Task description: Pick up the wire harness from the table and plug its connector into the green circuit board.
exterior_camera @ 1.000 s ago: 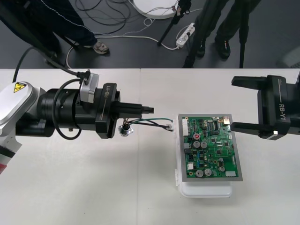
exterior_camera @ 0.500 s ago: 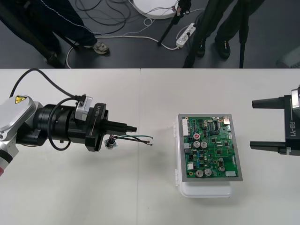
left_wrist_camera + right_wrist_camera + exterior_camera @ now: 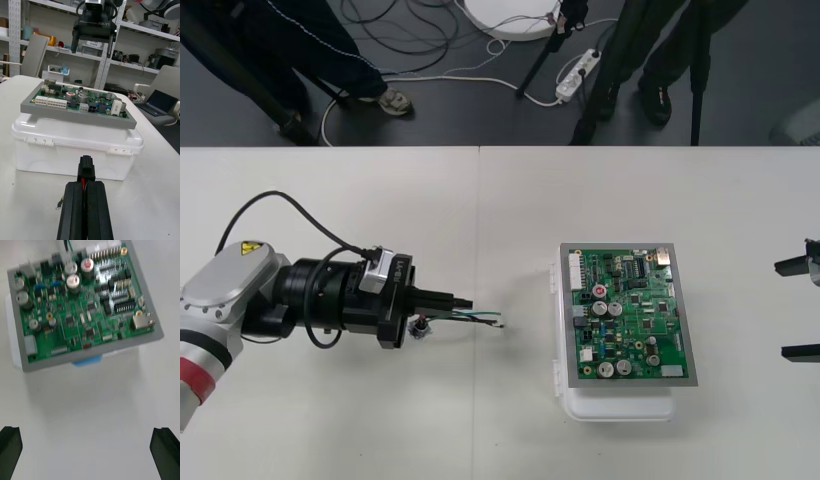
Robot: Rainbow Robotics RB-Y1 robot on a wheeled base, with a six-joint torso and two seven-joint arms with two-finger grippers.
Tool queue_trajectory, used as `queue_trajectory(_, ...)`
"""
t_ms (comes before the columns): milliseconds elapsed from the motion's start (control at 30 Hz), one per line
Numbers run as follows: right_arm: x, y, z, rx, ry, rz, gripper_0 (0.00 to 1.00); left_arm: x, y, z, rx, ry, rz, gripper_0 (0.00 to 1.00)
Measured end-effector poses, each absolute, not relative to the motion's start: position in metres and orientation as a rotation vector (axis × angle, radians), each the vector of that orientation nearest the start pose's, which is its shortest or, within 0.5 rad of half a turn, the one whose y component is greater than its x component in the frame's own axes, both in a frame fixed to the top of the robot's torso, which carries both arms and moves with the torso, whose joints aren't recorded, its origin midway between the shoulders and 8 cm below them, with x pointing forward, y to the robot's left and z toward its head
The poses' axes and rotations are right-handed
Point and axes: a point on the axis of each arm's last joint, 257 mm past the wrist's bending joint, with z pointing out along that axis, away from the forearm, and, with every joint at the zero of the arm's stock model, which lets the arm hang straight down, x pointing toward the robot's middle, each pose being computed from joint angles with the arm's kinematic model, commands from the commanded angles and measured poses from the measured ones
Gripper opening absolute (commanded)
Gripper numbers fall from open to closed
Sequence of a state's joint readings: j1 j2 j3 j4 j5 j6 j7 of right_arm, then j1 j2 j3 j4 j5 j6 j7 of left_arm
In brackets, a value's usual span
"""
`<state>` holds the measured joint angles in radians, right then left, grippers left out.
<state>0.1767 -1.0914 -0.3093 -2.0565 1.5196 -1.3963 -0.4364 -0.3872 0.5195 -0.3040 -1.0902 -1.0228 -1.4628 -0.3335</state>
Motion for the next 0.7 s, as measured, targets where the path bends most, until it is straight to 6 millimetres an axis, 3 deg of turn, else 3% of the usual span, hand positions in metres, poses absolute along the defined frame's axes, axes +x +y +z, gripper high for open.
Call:
queue_trajectory(433,0.338,-0.360,-0.199,-1.842,1.973,-0.209,1.00,0.362,0.052,-0.241,1.357,1.107,-1.100,0.00)
queue_trajectory(700,0.331,-0.354,-0.227,-1.948,1.985,-0.306,1.00,0.357,0.041,-0.242,1.355,1.095,-1.118,0.00)
